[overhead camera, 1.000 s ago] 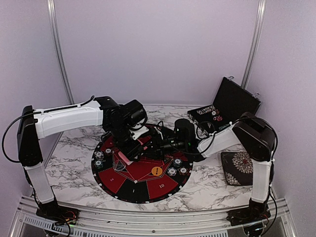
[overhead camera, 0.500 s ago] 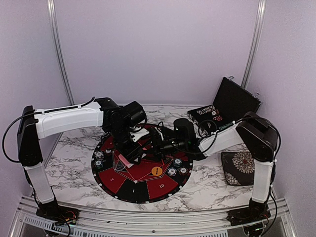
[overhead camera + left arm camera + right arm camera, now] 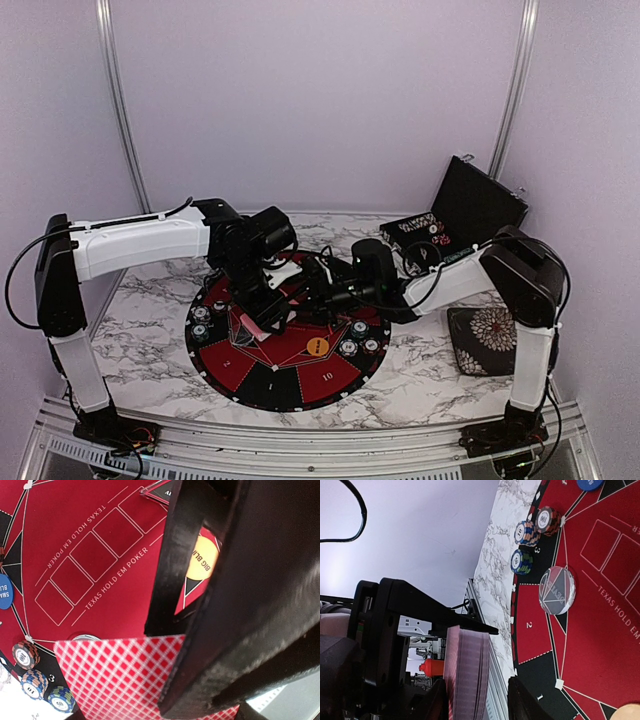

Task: Distribute texas hold em gaming equipment
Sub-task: Pick up the poker card from the face-down deck piles.

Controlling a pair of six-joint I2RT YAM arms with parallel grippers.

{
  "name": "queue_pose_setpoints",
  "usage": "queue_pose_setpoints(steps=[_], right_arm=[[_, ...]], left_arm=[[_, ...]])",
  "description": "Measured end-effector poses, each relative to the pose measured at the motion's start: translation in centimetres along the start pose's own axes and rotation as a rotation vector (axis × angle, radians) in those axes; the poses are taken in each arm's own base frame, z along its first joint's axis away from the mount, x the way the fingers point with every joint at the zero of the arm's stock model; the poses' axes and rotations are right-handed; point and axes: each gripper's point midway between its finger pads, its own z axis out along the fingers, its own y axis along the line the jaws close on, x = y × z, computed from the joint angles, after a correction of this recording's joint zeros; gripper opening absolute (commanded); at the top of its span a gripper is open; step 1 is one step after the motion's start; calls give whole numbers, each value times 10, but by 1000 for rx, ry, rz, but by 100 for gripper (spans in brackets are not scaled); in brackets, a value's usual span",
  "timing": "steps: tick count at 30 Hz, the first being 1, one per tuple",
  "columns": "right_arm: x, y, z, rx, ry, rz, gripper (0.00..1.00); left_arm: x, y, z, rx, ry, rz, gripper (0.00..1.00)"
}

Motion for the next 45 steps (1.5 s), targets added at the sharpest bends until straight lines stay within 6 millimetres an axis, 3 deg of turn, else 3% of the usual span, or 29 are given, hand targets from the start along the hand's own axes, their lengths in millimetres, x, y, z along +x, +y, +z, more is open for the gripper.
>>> queue_pose_setpoints(steps=[19, 35, 45], right_arm=[[-13, 1, -12, 24, -49, -5, 35], [-10, 5, -23, 26, -64, -6, 35], [-6, 10, -28, 23, -69, 5, 29]], left_arm=[[0, 0, 0, 0, 0, 0, 54], [0, 1, 0, -5, 0, 0, 54], [3, 7, 2, -26, 10, -12, 54]])
